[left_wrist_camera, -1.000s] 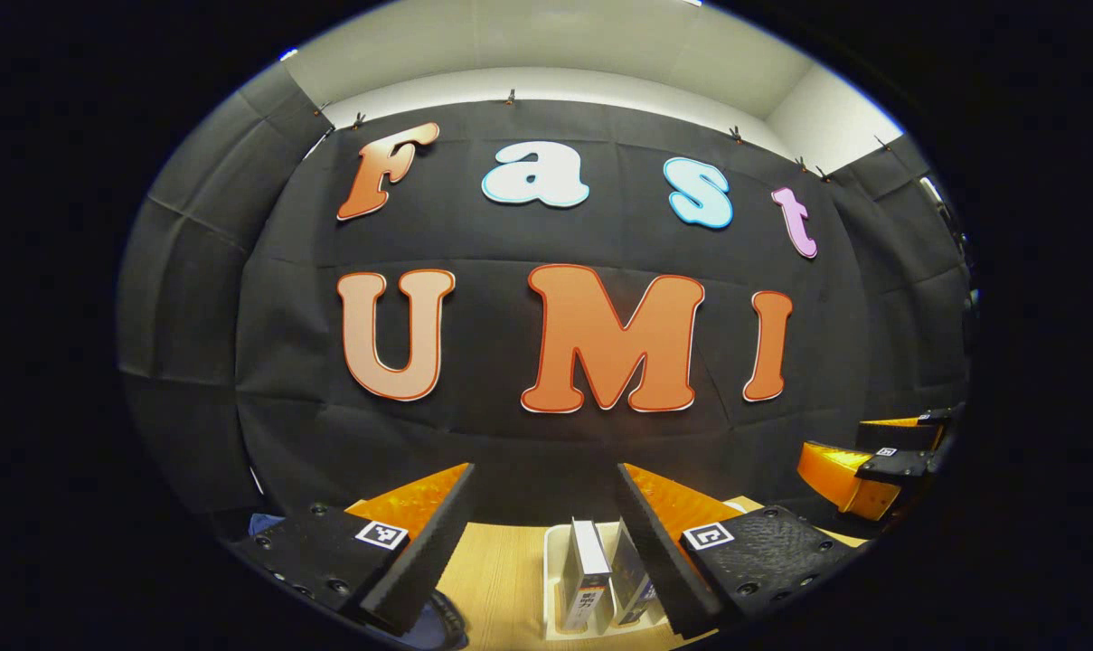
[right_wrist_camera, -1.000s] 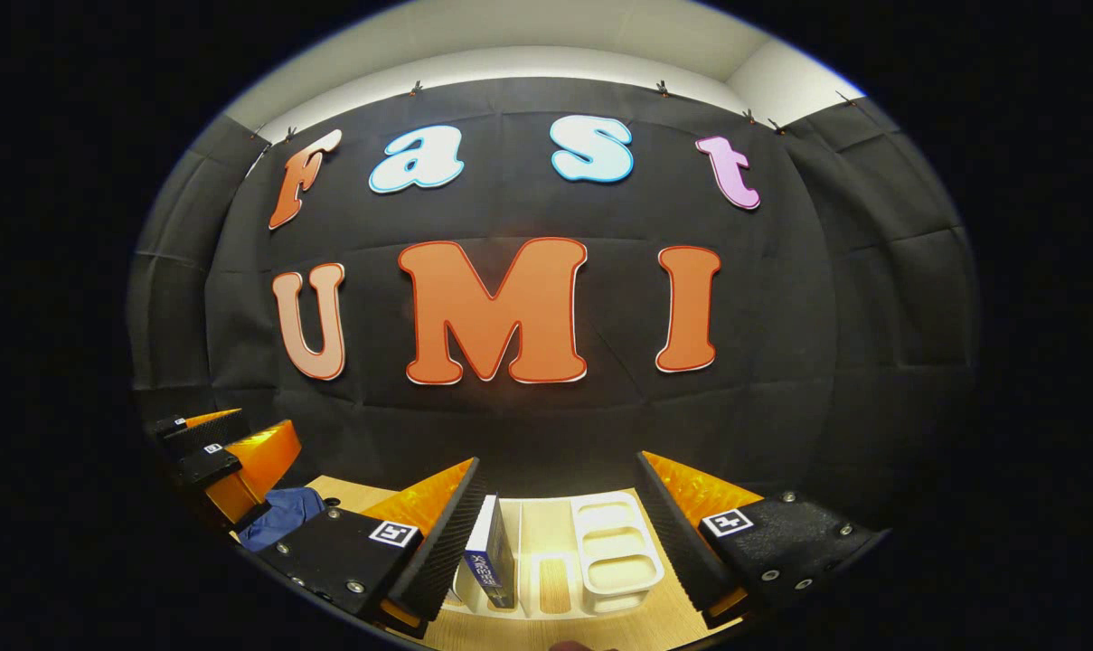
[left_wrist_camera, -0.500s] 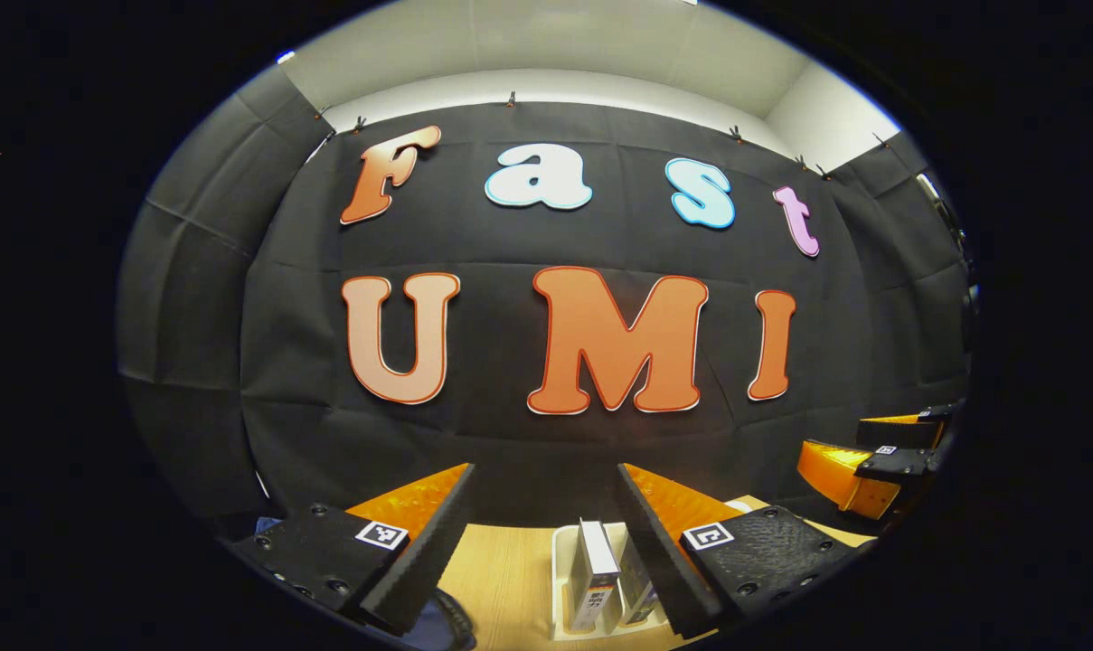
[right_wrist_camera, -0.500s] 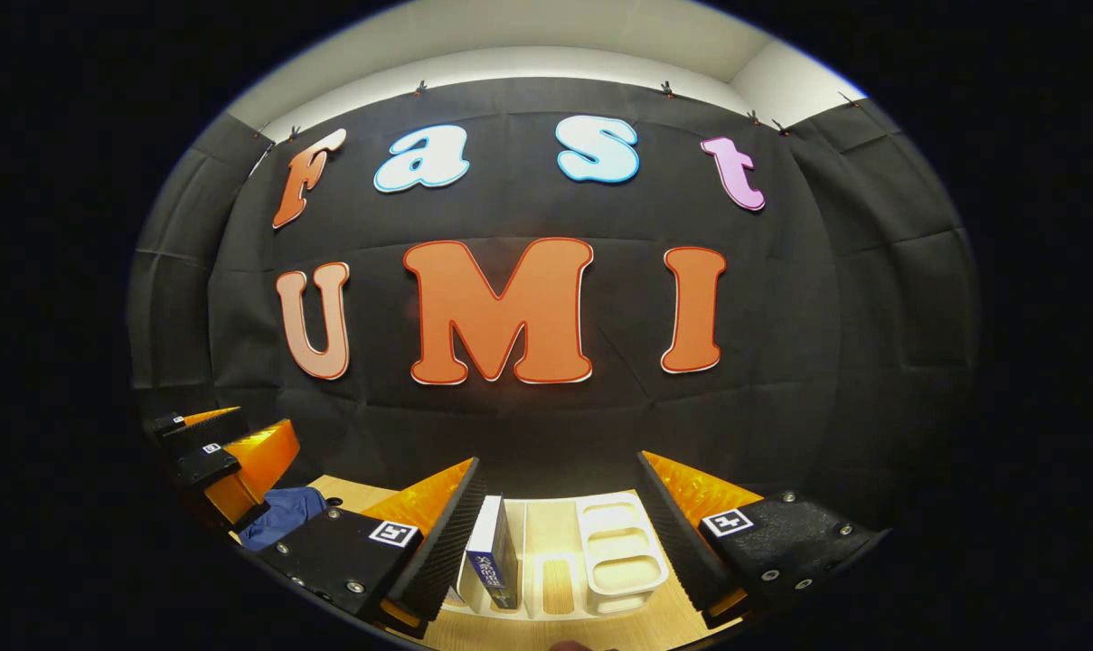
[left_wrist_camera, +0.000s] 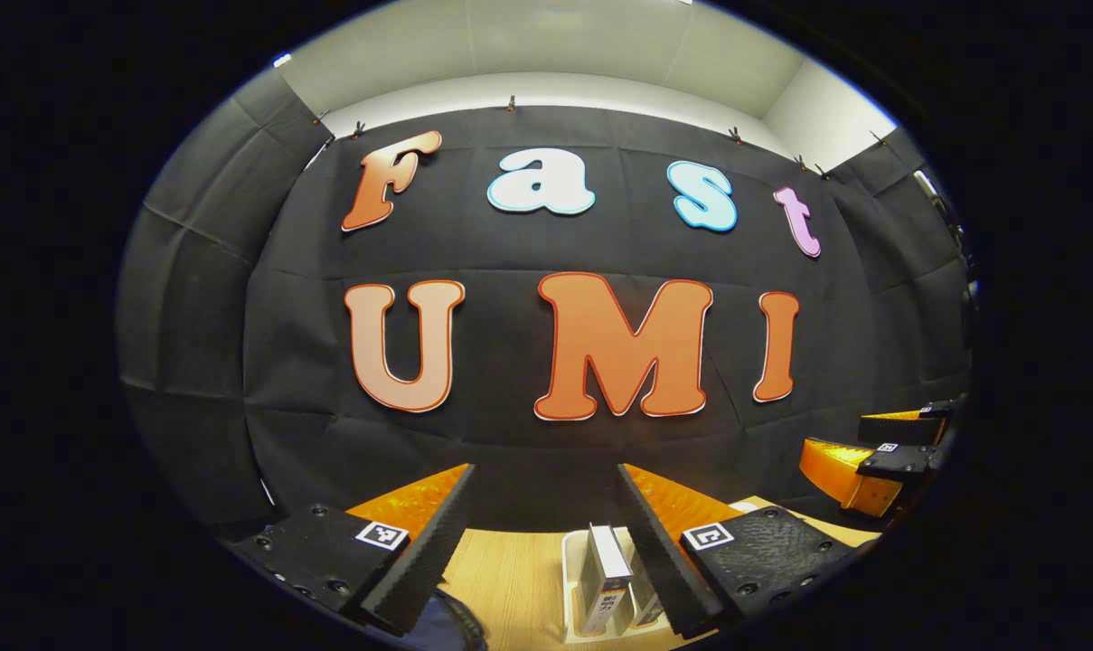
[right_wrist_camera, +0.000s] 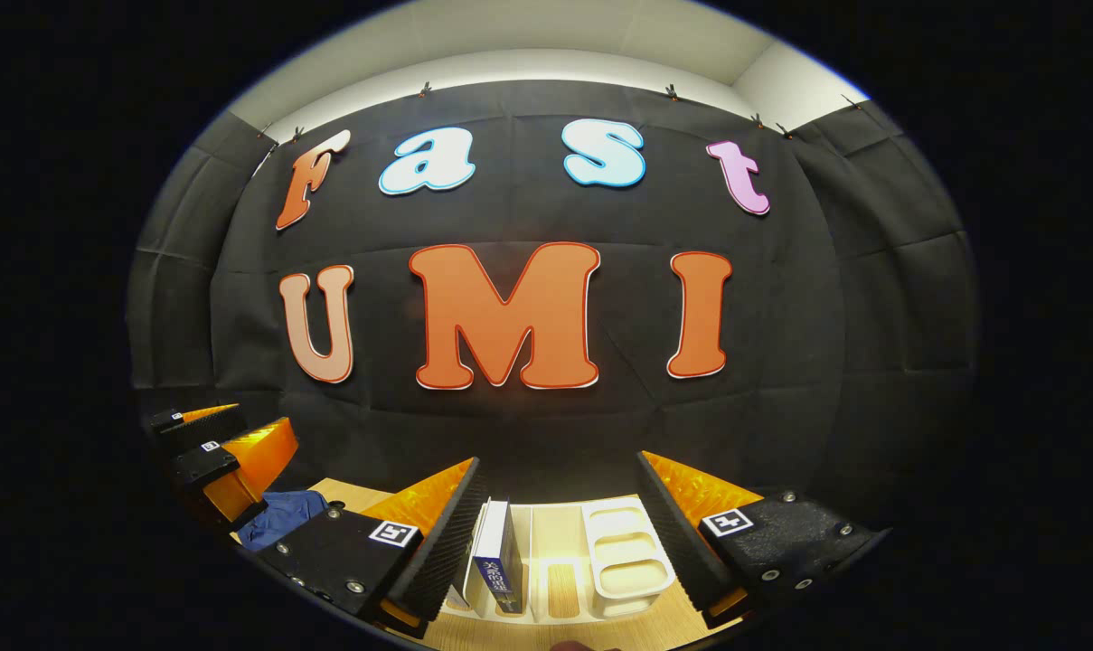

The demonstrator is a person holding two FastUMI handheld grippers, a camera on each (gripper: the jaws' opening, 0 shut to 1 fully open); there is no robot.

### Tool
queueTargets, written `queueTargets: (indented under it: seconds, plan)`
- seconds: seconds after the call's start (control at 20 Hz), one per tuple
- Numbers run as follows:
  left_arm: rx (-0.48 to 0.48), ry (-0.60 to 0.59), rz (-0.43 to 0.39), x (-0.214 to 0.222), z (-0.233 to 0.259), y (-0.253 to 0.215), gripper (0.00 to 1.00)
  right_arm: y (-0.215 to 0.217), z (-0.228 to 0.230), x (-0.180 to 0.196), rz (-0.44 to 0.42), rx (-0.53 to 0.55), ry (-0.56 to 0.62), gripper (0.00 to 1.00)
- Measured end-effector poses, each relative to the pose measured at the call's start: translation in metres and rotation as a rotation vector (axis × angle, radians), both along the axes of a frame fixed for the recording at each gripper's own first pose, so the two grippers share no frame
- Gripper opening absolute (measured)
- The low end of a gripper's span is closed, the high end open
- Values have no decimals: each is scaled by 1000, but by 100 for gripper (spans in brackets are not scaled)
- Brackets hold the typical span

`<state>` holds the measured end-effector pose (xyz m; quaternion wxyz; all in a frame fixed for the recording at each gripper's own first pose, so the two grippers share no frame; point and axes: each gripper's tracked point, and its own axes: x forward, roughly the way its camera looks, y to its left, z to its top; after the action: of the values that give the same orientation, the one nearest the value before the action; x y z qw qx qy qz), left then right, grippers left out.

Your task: Open the schoolbag, grab two books from the bookshelf and put them into the schoolbag.

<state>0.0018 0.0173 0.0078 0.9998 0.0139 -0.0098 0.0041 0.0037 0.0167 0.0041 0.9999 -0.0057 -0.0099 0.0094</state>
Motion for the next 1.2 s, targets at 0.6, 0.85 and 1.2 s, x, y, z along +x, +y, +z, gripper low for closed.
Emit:
queueTargets:
  seconds: [0.6, 0.85, 1.2]
  plan:
    - [4, -9, 7, -4, 4, 8, 94, 22, 0, 1, 41, -16, -17, 98]
    - [0, -16, 28, -8, 6, 25, 94, 37, -4, 4, 60, -25, -2, 98]
    - [0, 34, 63, -5, -16, 48, 95, 44, -12, 3, 71, -53, 11, 98]
